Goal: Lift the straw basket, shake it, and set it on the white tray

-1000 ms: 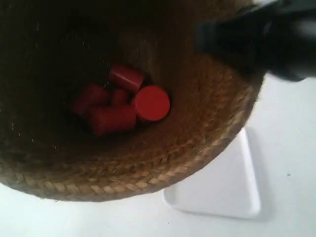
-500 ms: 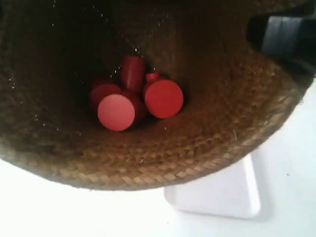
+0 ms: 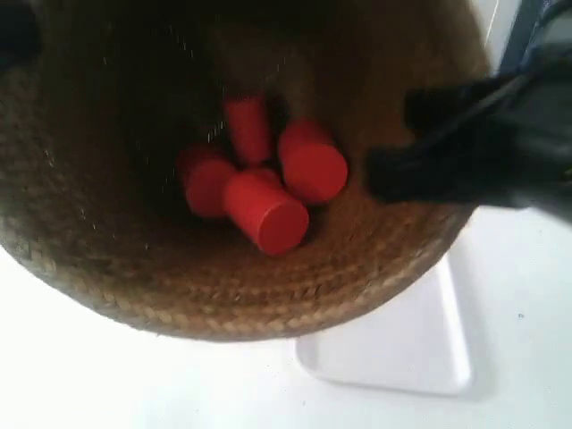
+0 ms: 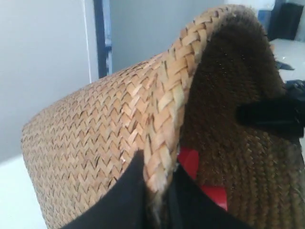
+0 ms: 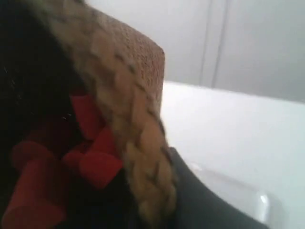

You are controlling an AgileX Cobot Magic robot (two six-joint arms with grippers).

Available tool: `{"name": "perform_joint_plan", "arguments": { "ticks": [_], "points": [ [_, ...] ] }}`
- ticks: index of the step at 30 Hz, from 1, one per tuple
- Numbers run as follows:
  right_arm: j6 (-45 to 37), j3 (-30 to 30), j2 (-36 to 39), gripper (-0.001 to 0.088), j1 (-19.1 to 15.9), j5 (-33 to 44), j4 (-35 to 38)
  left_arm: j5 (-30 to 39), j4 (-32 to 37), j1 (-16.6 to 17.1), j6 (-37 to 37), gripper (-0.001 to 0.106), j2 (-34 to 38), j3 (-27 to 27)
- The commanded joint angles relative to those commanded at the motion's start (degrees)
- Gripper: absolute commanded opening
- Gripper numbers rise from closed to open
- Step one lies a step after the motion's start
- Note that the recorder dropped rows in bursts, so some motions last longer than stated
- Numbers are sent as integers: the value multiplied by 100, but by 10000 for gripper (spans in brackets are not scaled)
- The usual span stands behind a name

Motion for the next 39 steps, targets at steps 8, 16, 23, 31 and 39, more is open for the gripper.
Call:
{"name": "perform_joint_plan", "arguments": {
  "ticks": [8, 16, 23, 31, 39],
  "points": [
    [841, 253, -48, 0, 252, -263, -1236, -746, 184, 0, 314, 0, 92, 72],
    [2, -697, -207, 0, 687, 581, 41, 200, 224, 0, -129, 0, -89, -443],
    [1183, 71, 382, 0, 499, 520, -1006, -285, 255, 0, -339, 0, 220, 182],
    [555, -78, -85, 0, 751, -197, -802, -182, 510, 0, -257, 0, -207, 46],
    [3, -430, -40, 0, 792, -307, -285, -133, 488, 0, -270, 0, -313, -176]
  ]
}}
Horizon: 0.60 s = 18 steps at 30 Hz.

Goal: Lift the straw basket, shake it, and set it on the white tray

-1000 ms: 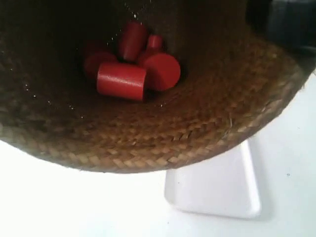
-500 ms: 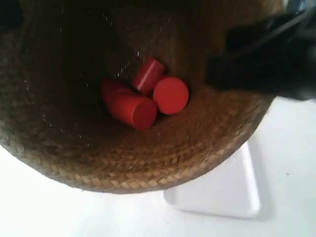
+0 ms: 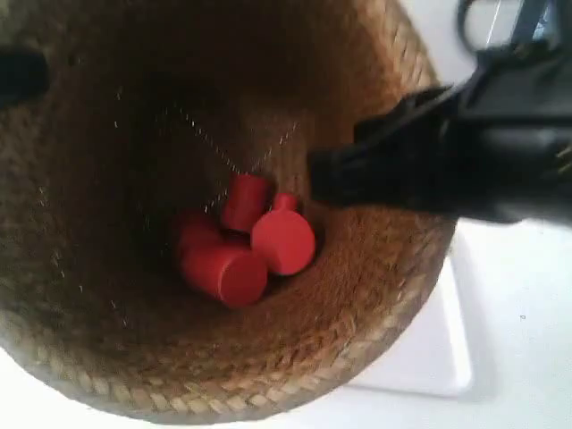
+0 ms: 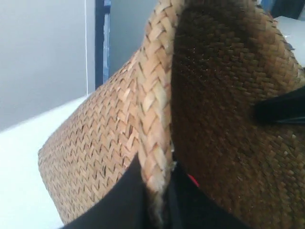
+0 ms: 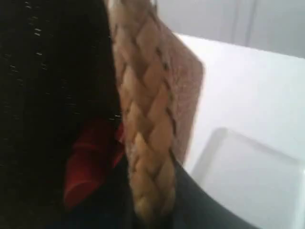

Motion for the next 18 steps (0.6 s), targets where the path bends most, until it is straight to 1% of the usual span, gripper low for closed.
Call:
{"name": "perform_joint_plan", "arguments": {
  "ticks": [1, 2, 3, 4, 5, 6, 7, 8, 9, 10, 11, 12, 13, 14, 15, 16, 17, 18],
  "points": [
    [485, 261, 220, 0, -100, 131, -722, -134, -59, 0, 108, 0, 144, 214],
    [854, 496, 713, 0, -307, 610, -1147, -341, -450, 0, 59, 0, 524, 632],
    [547, 379, 760, 0, -289, 776, -876, -98, -602, 10, -30, 0, 561, 601],
    [-184, -139, 582, 0, -123, 971, 116, 403, -767, 10, 33, 0, 423, 226],
    [-364, -463, 348, 0, 9, 930, 651, 489, -700, 10, 76, 0, 285, -116],
    [-364, -528, 81, 0, 120, 709, 877, 479, -497, 10, 79, 0, 173, -390],
    [-364, -353, -128, 0, 155, 341, 700, 439, -148, 10, 19, 0, 140, -461],
    [59, 64, -80, 0, 94, -26, -63, 342, 76, 10, -38, 0, 202, -225],
    [957, 528, 205, 0, -21, 87, -1099, 87, -28, 10, -8, 0, 432, 222],
    [1249, 689, 506, 0, -103, 696, -1488, -21, -330, 10, -92, 0, 714, 584],
    [839, 507, 495, 0, -33, 1102, -1117, 239, -507, 10, -219, 0, 706, 508],
    [173, -5, 263, 0, 159, 1267, -338, 452, -548, 10, -122, 0, 515, 163],
    [-51, -296, 31, 0, 286, 1179, 4, 450, -468, 10, -51, 0, 390, -154],
    [-64, -451, -313, 0, 408, 806, 218, 316, -205, 10, -95, 0, 259, -520],
    [-64, -369, -441, 0, 425, 600, 16, 246, -10, 10, -144, 0, 240, -550],
    [469, 99, -272, 0, 355, 614, -816, 136, 153, 10, -172, 0, 368, -211],
    [892, 418, -42, 0, 281, 710, -1273, 9, 89, 10, -172, 0, 545, 71],
    [870, 706, 320, 0, 199, 933, -1454, 23, -58, 10, -327, 0, 828, 390]
  ]
}}
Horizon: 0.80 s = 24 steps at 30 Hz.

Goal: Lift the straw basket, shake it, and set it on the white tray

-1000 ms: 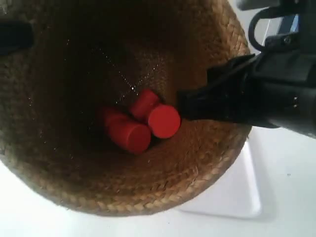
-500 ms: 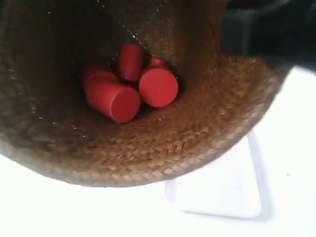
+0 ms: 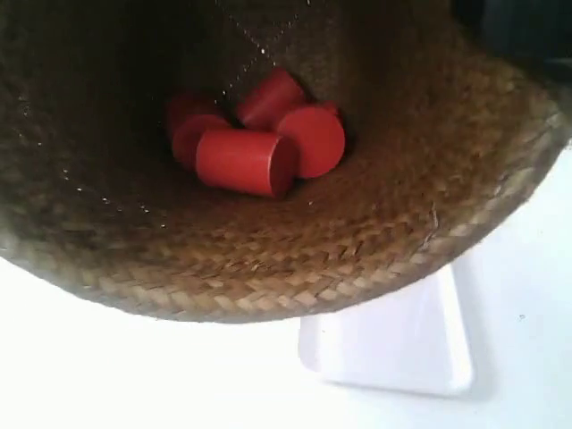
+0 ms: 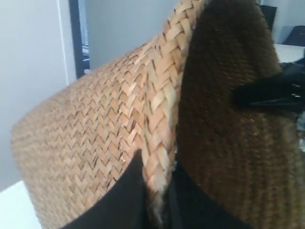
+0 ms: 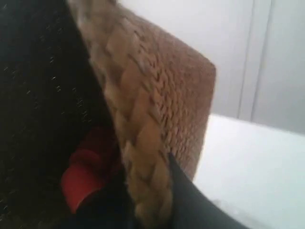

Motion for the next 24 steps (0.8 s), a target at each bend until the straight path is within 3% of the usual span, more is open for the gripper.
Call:
{"name": "perform_joint_plan", "arguments": {
  "ticks": [1, 3, 5, 6, 7, 8, 9, 10, 12, 14, 16, 19, 22, 24],
  "points": [
    [-804, -329, 34, 0, 136, 339, 801, 483, -222, 0, -112, 0, -22, -121],
    [-1172, -942, -286, 0, 399, 509, 1599, 573, -213, 0, 6, 0, -370, -663],
    [-919, -850, -572, 0, 447, -43, 1312, 155, 128, 0, 6, 0, -514, -711],
    [-590, -620, -477, 0, 397, -179, 845, 1, 218, 0, 6, 0, -451, -508],
    [-70, -193, -122, 0, 252, -105, -135, -169, 190, 0, 6, 0, -225, -57],
    [-100, -101, 69, 0, 206, 176, -379, -125, 186, 0, -22, 0, -152, 64],
    [-404, -310, 193, 0, 256, 886, -186, 187, 100, 0, -109, 0, -190, -56],
    [-585, -552, 181, 0, 360, 1031, 134, 275, 45, 0, -109, 0, -300, -213],
    [-661, -961, -69, 0, 532, 937, 736, 277, -34, 0, -144, 0, -571, -560],
    [-661, -1054, -270, 0, 576, 303, 1048, 191, -47, 0, -155, 0, -713, -719],
    [-609, -748, -185, 0, 475, -96, 710, -39, 71, 0, 89, 0, -684, -462],
    [-204, -349, 349, 0, 154, 230, 209, -594, 30, 0, 105, 0, -324, 218],
    [-783, -817, 300, 0, 261, 806, 1125, 28, -145, 0, -53, 0, -420, 49],
    [-976, -1198, 10, 0, 470, 729, 1586, 440, -365, 0, -53, 0, -627, -228]
  ]
}}
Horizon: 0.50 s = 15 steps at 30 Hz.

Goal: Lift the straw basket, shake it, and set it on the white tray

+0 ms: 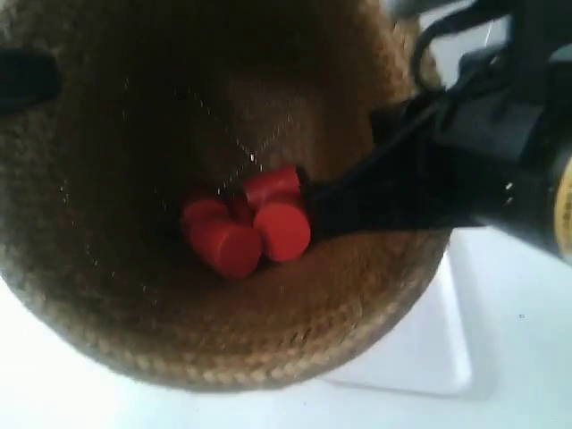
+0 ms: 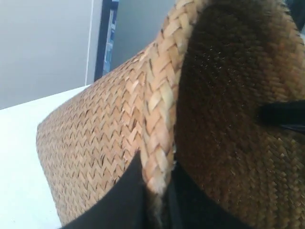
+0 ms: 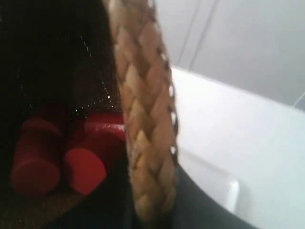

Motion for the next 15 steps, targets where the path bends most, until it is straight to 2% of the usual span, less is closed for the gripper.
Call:
{"name": "perform_joint_plan", "arguments": {
  "ticks": [2, 3, 5, 7, 9, 11, 13, 15],
  "points": [
    [0, -11, -353, 0, 91, -587, -7, 7, -13, 0, 65, 0, -166, -150],
    [14, 121, -396, 0, 80, -853, -269, -139, 187, 0, 222, 0, -178, -122],
    [571, 597, -248, 0, -74, -643, -1072, -764, 462, 0, 138, 0, -54, 223],
    [886, 822, -4, 0, -227, -218, -1315, -1016, 312, 0, 105, 0, 205, 562],
    [724, 564, -24, 0, -181, -24, -933, -614, 312, 0, 121, 0, 248, 513],
    [382, 99, -299, 0, -21, -298, -249, -199, 312, 0, 161, 0, 59, 231],
    [289, -108, -563, 0, 93, -695, -17, -179, 278, 0, -68, 0, -142, -84],
    [289, 10, -693, 0, 114, -802, -88, -369, 297, 0, -73, 0, -233, -227]
  ]
}}
